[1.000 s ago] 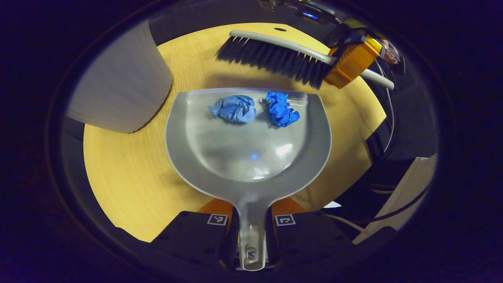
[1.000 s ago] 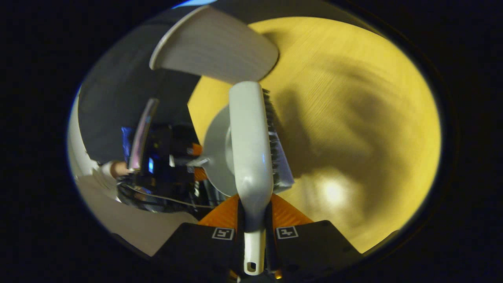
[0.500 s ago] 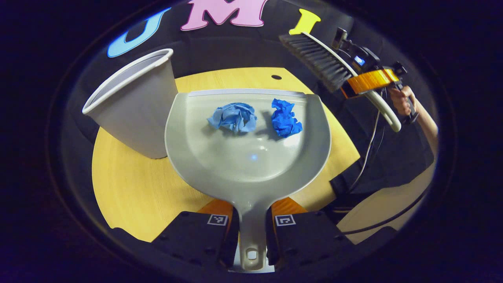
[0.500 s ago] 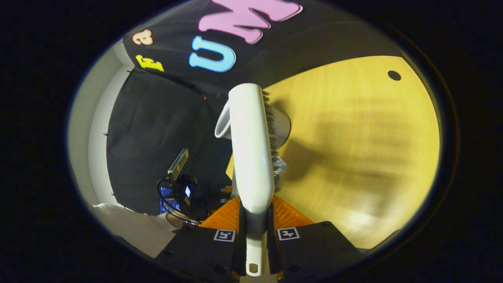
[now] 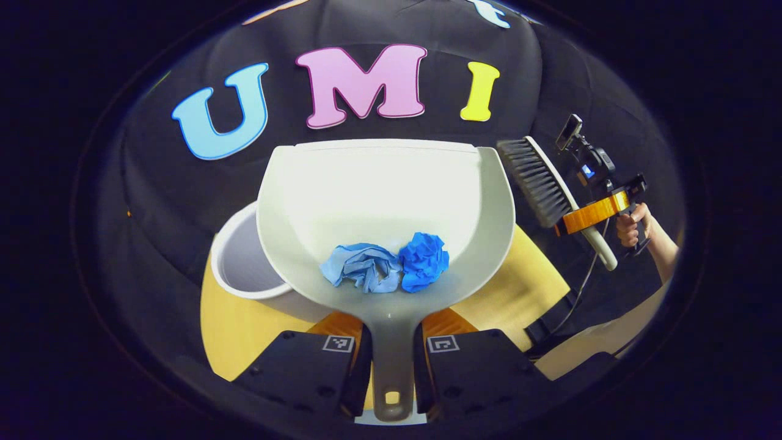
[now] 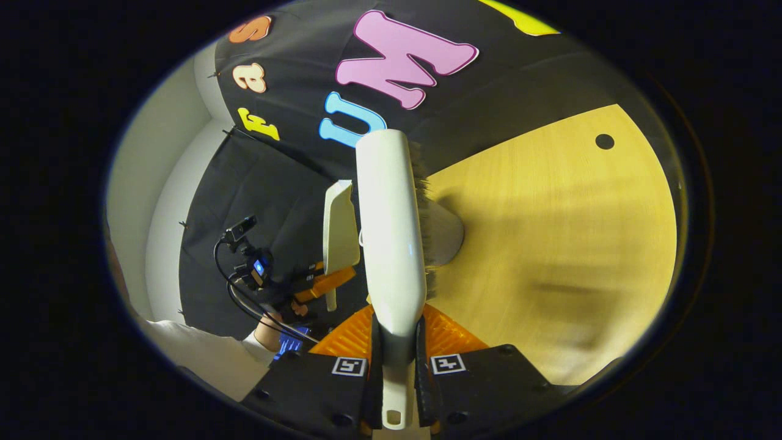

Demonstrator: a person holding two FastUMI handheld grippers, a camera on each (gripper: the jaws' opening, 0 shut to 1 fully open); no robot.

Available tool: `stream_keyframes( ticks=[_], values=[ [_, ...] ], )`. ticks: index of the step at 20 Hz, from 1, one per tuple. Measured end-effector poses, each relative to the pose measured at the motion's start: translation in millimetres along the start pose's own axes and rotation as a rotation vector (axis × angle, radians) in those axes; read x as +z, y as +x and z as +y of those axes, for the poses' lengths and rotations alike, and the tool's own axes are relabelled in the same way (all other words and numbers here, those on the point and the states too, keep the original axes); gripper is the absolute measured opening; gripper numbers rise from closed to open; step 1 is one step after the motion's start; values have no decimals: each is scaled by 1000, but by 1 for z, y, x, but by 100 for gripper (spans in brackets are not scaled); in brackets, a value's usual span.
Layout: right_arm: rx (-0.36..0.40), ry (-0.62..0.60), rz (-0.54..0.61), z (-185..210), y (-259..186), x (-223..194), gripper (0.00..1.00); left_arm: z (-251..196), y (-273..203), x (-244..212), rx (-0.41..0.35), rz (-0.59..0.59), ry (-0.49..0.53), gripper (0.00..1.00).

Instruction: Pick up the small broom and dustpan from the desktop, sweep the trash into the dustpan with the broom, and then empty the trash into the garbage bin.

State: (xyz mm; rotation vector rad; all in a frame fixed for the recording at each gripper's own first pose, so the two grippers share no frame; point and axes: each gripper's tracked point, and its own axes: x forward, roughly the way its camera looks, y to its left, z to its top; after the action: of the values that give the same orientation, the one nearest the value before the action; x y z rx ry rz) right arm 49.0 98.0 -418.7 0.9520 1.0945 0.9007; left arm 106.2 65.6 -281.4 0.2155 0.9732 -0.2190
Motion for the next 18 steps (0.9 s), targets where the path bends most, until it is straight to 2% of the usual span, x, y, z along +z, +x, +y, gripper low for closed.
stream_keyframes(
  ticks=[3,6,9,10,13,18],
  values=[
    [-4,6,18,-8,5,-8,24,79,-14,17,202,57,79,27],
    [-1,28,29,-18,7,-12,24,143,-14,26,353,153,124,27],
    [-6,44,37,-28,8,-13,24,199,-8,18,494,282,225,27],
    [-12,48,41,-30,8,-14,24,210,-8,6,524,335,233,27],
    [-17,50,44,-33,5,-15,24,228,-3,-16,554,432,292,27],
    [-21,66,56,-37,6,-22,24,245,-14,-26,654,578,540,27]
  ],
)
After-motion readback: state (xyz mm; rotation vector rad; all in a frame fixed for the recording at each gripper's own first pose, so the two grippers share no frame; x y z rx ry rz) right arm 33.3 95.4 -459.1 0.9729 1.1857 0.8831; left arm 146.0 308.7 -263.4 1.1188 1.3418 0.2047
